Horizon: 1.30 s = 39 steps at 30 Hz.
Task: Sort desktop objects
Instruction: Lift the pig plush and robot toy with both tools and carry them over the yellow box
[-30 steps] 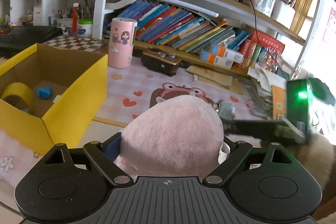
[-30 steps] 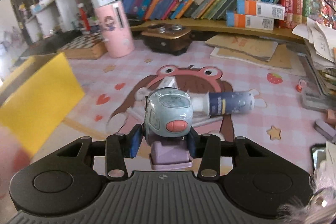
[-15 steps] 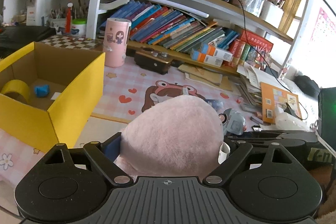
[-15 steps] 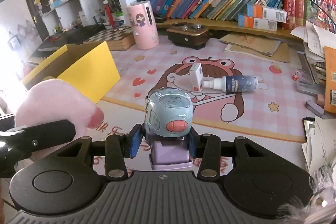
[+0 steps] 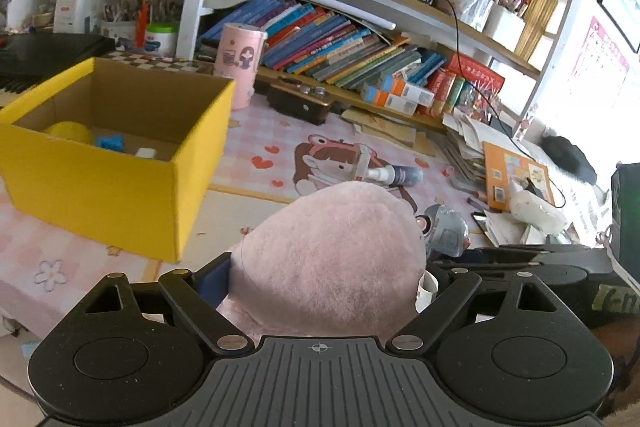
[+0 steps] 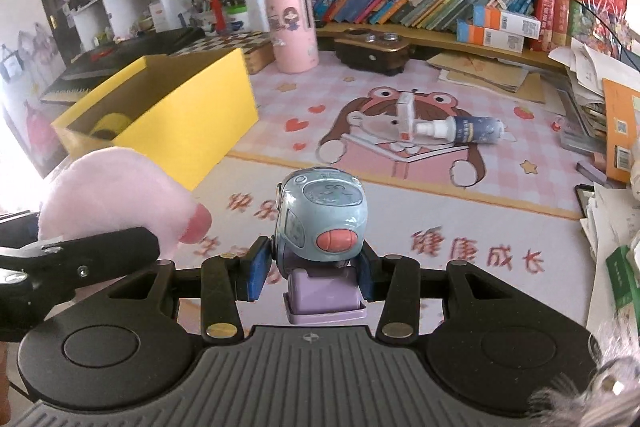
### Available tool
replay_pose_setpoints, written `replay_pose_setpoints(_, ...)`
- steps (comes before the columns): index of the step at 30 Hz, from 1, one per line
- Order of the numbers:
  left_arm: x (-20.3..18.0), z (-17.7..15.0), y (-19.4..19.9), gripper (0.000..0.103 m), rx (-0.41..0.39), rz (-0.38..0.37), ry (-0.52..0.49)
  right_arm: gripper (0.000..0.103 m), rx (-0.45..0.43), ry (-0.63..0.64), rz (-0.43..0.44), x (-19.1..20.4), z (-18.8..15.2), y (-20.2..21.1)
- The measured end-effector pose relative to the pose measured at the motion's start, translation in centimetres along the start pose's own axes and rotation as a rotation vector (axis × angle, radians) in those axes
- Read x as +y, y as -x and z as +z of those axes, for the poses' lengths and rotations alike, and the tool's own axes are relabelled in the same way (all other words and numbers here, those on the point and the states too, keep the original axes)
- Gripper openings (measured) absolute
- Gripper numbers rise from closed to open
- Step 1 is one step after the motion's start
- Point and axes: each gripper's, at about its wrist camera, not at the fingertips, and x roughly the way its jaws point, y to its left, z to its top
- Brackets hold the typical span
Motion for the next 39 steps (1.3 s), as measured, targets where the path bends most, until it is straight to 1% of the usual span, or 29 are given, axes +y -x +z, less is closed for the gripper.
replay_pose_setpoints(7, 2.8, -0.9, 3.5, 0.09, -0.019, -0.002, 0.016, 0.041, -0.008, 0.019, -0.007, 4.7, -1.6, 1.5)
replay_pose_setpoints(12, 4.6, -2.0, 5.7, 0.09, -0.011, -0.008, 0.018, 0.041, -0.003, 0.017, -0.011, 7.5, -3.0, 2.2)
replay_pose_setpoints(22, 7.7, -4.2, 9.3, 0.09, 0.016, 0.01, 0.021, 0.041, 0.017, 0.007, 0.009, 12.8, -5.8, 2.8)
replay_pose_setpoints(30, 9.8, -5.0, 11.4, 0.09, 0.016, 0.037, 0.041, 0.041, 0.034, 0.016, 0.039, 15.9, -6.5, 2.6)
replay_pose_setpoints(39, 11.3, -5.4, 12.8, 0.09, -0.001, 0.064, 0.06, 0.041, 0.043, 0.054, 0.073, 18.2, -6.7, 2.3)
